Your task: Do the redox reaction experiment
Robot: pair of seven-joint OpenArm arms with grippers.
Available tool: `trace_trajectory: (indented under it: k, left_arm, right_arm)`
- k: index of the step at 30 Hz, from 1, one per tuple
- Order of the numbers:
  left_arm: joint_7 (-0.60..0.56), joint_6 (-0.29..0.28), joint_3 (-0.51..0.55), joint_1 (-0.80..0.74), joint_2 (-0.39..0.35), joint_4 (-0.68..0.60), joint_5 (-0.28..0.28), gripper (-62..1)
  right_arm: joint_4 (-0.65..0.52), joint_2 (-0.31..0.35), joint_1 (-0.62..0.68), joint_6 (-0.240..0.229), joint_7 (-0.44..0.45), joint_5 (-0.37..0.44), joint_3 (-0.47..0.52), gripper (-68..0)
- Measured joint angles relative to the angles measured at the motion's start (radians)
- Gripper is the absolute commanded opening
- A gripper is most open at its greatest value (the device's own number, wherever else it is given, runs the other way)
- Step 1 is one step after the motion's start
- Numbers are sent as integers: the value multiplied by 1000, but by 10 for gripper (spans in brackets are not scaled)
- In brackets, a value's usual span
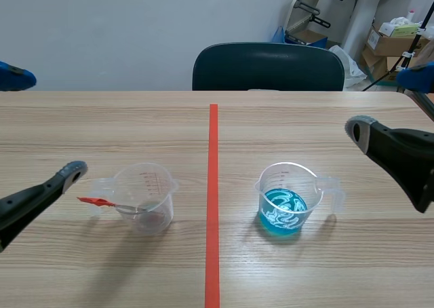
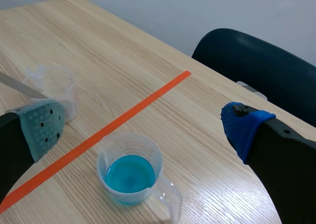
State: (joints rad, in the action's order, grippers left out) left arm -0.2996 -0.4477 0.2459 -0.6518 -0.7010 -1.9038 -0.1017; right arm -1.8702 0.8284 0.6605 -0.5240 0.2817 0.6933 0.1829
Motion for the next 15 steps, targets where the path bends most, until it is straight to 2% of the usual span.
trace_trajectory:
  k: [3,8,15]
  left_arm:
    - [0,-26,-34,29,0,0,0,14]
    - [5,-24,-85,85,12,0,0,14]
    - [94,-17,-159,135,121,0,0,14]
  right_arm:
    - [-46,0,72,0,-3,11,64,4]
    - [-87,0,154,0,-3,10,106,4]
    - [-87,0,171,-3,-26,7,105,4]
